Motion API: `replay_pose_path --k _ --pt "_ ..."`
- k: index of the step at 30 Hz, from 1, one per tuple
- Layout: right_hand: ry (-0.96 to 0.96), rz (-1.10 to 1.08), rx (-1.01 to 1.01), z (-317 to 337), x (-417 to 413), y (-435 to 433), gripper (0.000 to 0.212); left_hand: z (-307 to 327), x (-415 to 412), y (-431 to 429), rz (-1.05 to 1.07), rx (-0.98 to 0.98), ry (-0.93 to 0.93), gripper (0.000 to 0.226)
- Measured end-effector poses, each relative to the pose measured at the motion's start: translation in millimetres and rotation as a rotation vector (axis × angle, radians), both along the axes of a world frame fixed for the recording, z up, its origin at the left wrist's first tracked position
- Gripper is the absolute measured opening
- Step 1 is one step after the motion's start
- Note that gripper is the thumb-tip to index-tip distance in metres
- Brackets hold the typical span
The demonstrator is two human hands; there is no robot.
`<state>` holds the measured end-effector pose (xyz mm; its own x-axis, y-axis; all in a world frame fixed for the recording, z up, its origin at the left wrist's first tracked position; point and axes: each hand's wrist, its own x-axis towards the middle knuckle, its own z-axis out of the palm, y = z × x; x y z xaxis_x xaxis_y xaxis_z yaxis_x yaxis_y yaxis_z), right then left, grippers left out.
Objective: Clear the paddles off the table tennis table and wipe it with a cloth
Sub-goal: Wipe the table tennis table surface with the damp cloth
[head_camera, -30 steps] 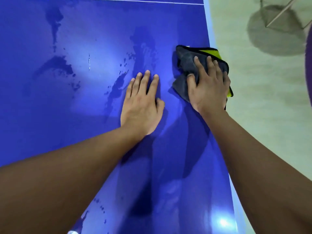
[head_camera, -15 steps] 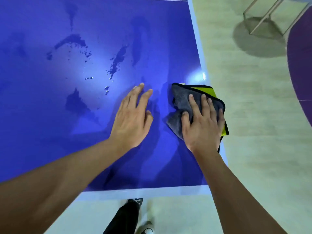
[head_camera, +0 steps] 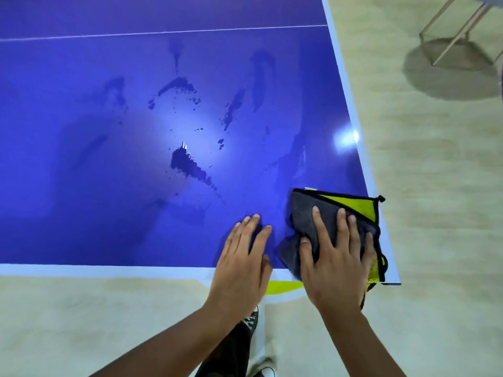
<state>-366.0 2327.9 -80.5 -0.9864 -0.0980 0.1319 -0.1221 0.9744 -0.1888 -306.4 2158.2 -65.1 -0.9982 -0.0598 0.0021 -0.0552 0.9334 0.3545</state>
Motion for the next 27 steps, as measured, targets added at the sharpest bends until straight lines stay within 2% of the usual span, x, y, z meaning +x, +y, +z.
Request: replay_pose_path --k 5,10,20,23,27 --pt "0.009 0.175 0.048 -2 -27 -7 0.065 4 -4 -19 -0.088 0.051 0.044 0.043" --pt "-0.031 0.153 0.056 3 -75 -34 0.068 11 -63 -64 -0.003 0.011 0.095 0.042" --pt "-0.053 0.106 0.068 -3 -258 -107 0.068 23 -309 -179 0.098 0.024 0.158 0.046" --pt "-0.072 0.066 0.075 -3 -318 -124 0.068 20 -384 -215 0.104 -0.024 0.113 0.047" --pt "-0.078 0.034 0.083 -4 -380 -140 0.067 4 -424 -241 0.039 -0.118 0.039 0.047"
